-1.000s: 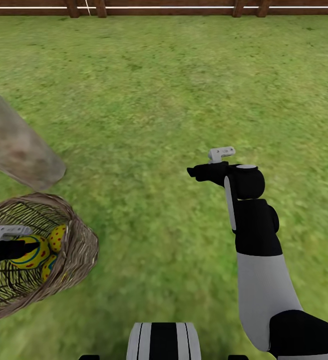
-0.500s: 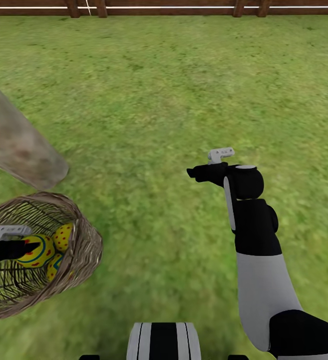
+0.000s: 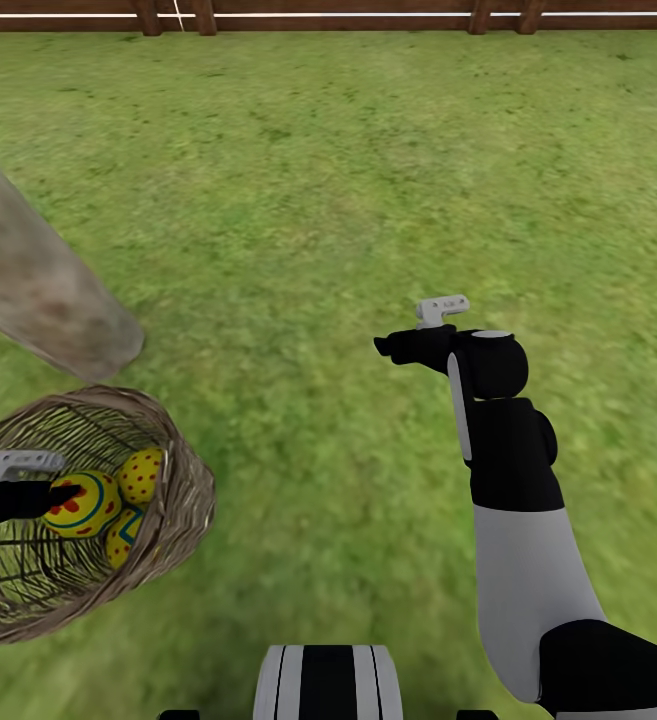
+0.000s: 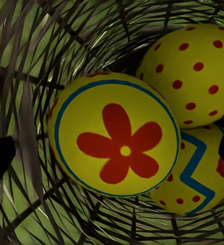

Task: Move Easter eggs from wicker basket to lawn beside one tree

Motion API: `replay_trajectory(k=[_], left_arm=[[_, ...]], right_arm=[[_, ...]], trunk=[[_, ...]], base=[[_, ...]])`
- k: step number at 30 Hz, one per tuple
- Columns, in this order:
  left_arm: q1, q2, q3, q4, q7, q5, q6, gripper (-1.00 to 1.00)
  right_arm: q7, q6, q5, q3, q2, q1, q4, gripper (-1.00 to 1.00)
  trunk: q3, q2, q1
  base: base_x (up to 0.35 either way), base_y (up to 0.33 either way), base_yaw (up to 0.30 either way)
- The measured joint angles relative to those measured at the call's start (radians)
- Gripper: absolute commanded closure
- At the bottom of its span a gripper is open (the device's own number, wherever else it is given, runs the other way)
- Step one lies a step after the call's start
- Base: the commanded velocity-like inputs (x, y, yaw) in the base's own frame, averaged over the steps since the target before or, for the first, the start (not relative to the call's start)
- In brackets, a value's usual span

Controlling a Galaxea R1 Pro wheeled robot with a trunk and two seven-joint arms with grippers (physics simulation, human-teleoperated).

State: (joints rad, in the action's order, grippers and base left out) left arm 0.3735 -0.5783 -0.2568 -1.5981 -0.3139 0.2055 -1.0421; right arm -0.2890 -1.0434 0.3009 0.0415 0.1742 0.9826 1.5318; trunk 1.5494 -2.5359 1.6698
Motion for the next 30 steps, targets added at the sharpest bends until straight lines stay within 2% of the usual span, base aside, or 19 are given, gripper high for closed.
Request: replay_trajectory(k=[28, 30], left_arm=[[-0.003, 0.001, 0.0, 0.0, -0.002, 0.001, 0.0, -1.0], [-0.003, 0.0, 0.0, 0.0, -0.002, 0.001, 0.0, -1.0]], right_arm=[[0.0, 0.0, -0.001, 0.013, 0.0, 0.0, -0.005, -1.0], [0.0, 0.0, -0.001, 0.013, 0.0, 0.0, -0.005, -1.0]], trunk=[[0.0, 0.0, 0.0], [0.008, 0.0, 0.001]], base=[[0.016, 0.015, 0.0], [0.0, 0.0, 0.0]])
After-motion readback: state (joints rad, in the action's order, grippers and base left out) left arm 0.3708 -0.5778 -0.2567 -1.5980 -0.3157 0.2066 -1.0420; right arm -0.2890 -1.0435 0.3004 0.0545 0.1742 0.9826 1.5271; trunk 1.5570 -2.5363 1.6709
